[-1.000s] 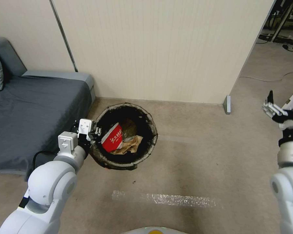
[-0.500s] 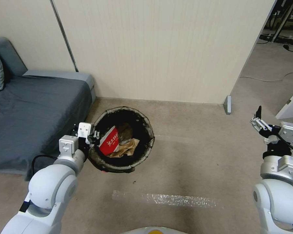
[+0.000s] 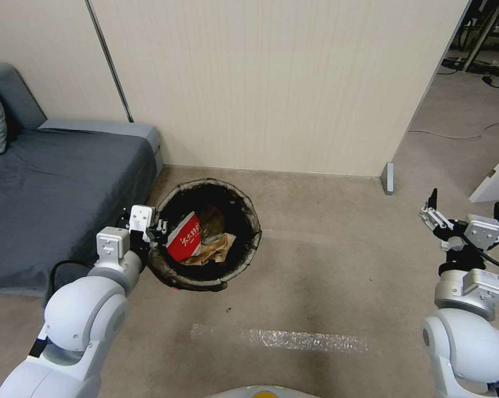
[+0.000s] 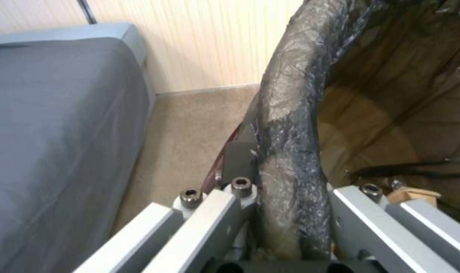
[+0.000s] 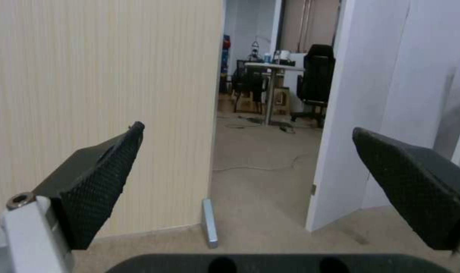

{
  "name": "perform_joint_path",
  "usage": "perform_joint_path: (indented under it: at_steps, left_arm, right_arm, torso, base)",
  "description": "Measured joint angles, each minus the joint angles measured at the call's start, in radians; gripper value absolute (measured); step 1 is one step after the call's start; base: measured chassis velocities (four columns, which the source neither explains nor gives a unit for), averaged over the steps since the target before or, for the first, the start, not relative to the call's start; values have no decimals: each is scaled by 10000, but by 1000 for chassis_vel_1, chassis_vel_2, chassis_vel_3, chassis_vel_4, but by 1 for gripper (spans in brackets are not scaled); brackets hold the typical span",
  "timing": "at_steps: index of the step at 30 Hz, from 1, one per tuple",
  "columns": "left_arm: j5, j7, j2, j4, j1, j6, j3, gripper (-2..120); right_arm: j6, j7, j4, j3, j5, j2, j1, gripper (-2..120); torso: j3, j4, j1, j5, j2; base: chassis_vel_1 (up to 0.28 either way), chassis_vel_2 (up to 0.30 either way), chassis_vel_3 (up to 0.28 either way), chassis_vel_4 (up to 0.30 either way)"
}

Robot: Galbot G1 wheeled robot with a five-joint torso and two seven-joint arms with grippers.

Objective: Pick up the trash bin, then pick up the garbage from the floor and place it into the trash bin.

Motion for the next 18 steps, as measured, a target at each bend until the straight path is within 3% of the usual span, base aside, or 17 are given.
perform_joint_path:
  at_steps: [18]
  left_arm:
    - [-374,-129,68,-134,50,1,-105,1]
  right_arm:
    - [62,5,-34,-69,-39,-4,-74,100]
  torso:
    - [0,0,0,0,0]
  base:
    - [3,2,3,3]
